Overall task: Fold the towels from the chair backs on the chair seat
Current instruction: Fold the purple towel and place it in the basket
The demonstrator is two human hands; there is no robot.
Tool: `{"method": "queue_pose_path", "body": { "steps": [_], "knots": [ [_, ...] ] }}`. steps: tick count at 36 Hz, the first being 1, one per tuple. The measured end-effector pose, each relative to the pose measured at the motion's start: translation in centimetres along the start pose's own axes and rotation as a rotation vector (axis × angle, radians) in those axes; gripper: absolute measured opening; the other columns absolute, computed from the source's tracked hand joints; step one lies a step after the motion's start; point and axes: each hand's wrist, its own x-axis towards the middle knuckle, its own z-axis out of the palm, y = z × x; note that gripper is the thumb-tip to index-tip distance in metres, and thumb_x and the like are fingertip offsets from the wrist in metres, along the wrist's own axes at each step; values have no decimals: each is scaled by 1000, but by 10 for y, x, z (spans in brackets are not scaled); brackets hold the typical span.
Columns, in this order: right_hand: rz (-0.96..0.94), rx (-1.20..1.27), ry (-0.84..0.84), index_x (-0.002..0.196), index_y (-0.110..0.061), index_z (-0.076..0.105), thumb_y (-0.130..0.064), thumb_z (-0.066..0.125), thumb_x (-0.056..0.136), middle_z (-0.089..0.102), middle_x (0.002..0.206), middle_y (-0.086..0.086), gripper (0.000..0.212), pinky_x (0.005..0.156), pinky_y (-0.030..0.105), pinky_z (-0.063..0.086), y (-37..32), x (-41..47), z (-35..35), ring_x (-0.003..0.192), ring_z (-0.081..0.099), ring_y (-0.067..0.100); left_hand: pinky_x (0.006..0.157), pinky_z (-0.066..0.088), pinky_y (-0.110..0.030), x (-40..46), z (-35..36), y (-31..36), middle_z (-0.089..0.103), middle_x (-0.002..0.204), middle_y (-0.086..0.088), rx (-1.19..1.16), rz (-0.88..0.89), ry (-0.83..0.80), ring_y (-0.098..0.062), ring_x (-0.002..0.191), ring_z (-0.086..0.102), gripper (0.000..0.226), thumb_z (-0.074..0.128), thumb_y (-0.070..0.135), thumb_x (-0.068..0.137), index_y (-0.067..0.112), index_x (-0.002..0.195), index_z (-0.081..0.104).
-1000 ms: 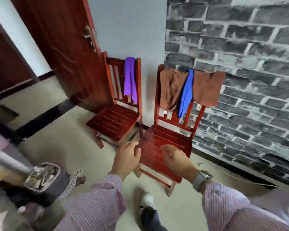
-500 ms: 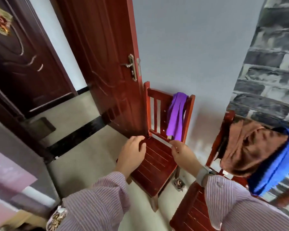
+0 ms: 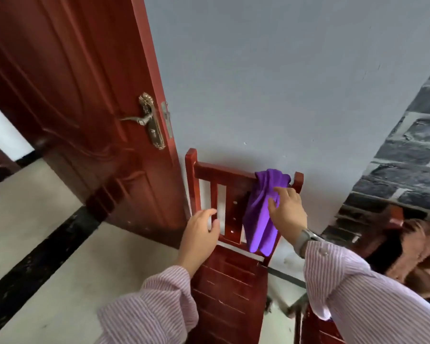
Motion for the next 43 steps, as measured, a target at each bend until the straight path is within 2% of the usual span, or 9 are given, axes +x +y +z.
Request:
{"method": "queue_pose_path", "body": {
  "steps": [7, 11, 18, 25, 29, 34, 36, 38, 43],
  "knots": [
    [124, -370, 17, 121, -7, 48, -41, 57, 84, 46, 124, 15, 52, 89, 46, 41, -22, 62, 25, 116, 41, 35, 95, 35, -17, 84, -10, -28, 51, 131, 2, -48, 107, -112, -12, 120, 47, 34, 43, 23, 96, 17, 128, 50],
    [166, -423, 2, 115, 4, 47, -19, 57, 84, 47, 119, 23, 40, 90, 46, 40, -24, 75, 36, 110, 42, 41, 94, 34, -15, 112, -8, -37, 50, 132, 5, -58, 161, -163, -10, 121, 46, 34, 44, 25, 95, 20, 129, 49],
    [383, 214, 101, 114, -3, 56, -14, 60, 83, 60, 103, 11, 33, 83, 27, 39, -27, 56, -8, 99, 55, 26, 94, 35, -15, 124, 8, -14, 50, 129, 5, -173, 335, -244, -10, 120, 47, 37, 52, 26, 92, 19, 128, 50],
    [195, 582, -32, 91, -25, 60, -11, 73, 70, 65, 93, 5, 28, 79, 21, 47, -17, -15, -79, 84, 58, 8, 108, 17, -41, 106, 27, 49, 33, 147, -2, -112, 783, -116, -18, 137, 23, 70, 46, 57, 76, 38, 138, 22],
    [155, 645, -40, 97, -20, 62, 0, 68, 77, 67, 96, 5, 29, 81, 21, 48, -9, -66, -117, 86, 60, 7, 96, 41, -31, 79, 27, 82, 70, 103, 0, -202, 958, -243, -17, 97, 63, 40, 51, 39, 79, 18, 110, 65],
    [262, 908, -76, 99, -15, 65, -21, 72, 74, 71, 87, -4, 27, 69, 17, 50, 11, -131, -140, 80, 63, 6, 81, 47, -22, 23, 25, 104, 72, 98, -2, -340, 926, -356, -8, 89, 61, 31, 55, 29, 82, 10, 103, 70],
    [302, 937, -53, 91, -14, 67, -36, 77, 67, 68, 80, -3, 34, 63, 18, 49, 23, -155, -141, 72, 61, 5, 82, 46, -21, 2, 25, 109, 71, 99, 0, -319, 965, -367, -6, 92, 59, 32, 52, 31, 85, 11, 104, 69],
    [344, 763, 50, 82, -16, 65, -17, 66, 80, 63, 75, 0, 2, 61, 17, 43, 36, -171, -143, 65, 54, 1, 84, 44, -12, -12, 27, 112, 68, 101, 7, -317, 957, -378, -1, 93, 59, 22, 53, 17, 90, 13, 106, 68],
    [536, 519, 376, 75, -17, 58, 9, 41, 83, 59, 76, 6, 33, 65, 21, 41, 67, -202, -150, 65, 52, 5, 79, 47, -22, -19, 30, 111, 57, 97, 0, -225, 887, -262, -12, 86, 57, 22, 52, 8, 91, 13, 105, 68]
  ]
}}
